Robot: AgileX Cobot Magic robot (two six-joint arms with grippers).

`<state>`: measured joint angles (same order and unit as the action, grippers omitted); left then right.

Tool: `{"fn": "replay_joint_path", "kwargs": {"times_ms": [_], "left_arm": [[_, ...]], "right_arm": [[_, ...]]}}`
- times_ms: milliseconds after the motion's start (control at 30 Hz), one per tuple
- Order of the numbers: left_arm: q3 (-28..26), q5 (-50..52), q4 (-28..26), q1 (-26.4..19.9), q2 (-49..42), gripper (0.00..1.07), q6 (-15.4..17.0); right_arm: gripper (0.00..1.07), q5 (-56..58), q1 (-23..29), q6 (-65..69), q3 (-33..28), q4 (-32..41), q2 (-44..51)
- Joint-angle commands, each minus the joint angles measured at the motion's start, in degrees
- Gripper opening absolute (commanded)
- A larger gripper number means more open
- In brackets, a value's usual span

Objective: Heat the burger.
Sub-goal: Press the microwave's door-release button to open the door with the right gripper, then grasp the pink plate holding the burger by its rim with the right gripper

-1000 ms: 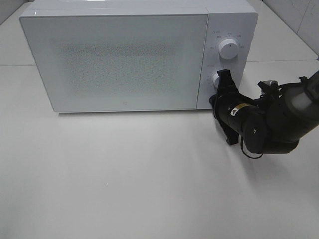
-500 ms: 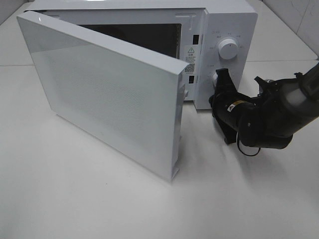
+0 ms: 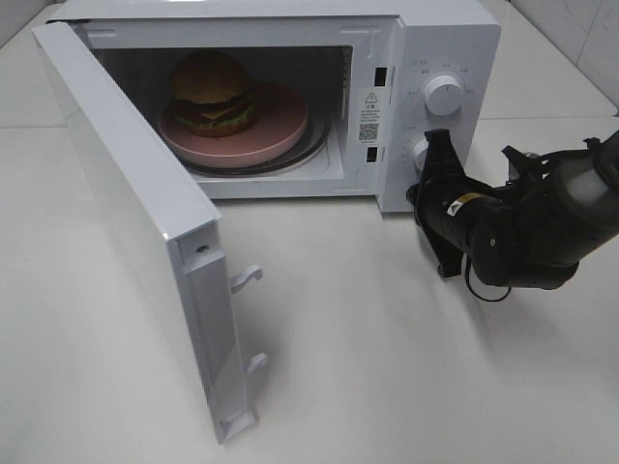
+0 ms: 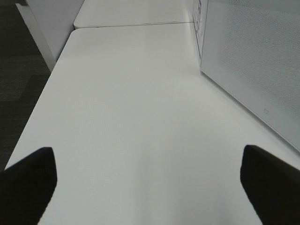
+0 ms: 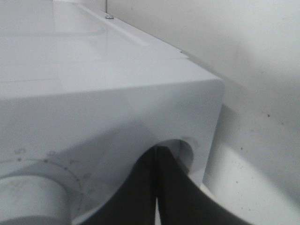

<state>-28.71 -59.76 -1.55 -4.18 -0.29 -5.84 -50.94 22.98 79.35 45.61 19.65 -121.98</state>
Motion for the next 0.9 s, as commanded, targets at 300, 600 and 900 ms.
{"fn": "replay_joint_path", "kwargs": {"times_ms": [300, 600, 900], "left_arm": [[0.2, 0.5, 0.1, -0.2, -1.1, 1.01, 0.2], [0.2, 0.5, 0.1, -0.2, -1.1, 1.01, 0.2], [0.2, 0.5, 0.1, -0.2, -1.1, 1.01, 0.2]], "right_arm": [[0.04, -3.8, -0.1, 2.1, -3.5, -4.2, 1.4], [0.03, -3.7, -0.1, 1.9, -4.7, -4.8, 3.1], [0.03, -3.6, -0.1, 1.7, -7.4, -4.8, 5.0]]}}
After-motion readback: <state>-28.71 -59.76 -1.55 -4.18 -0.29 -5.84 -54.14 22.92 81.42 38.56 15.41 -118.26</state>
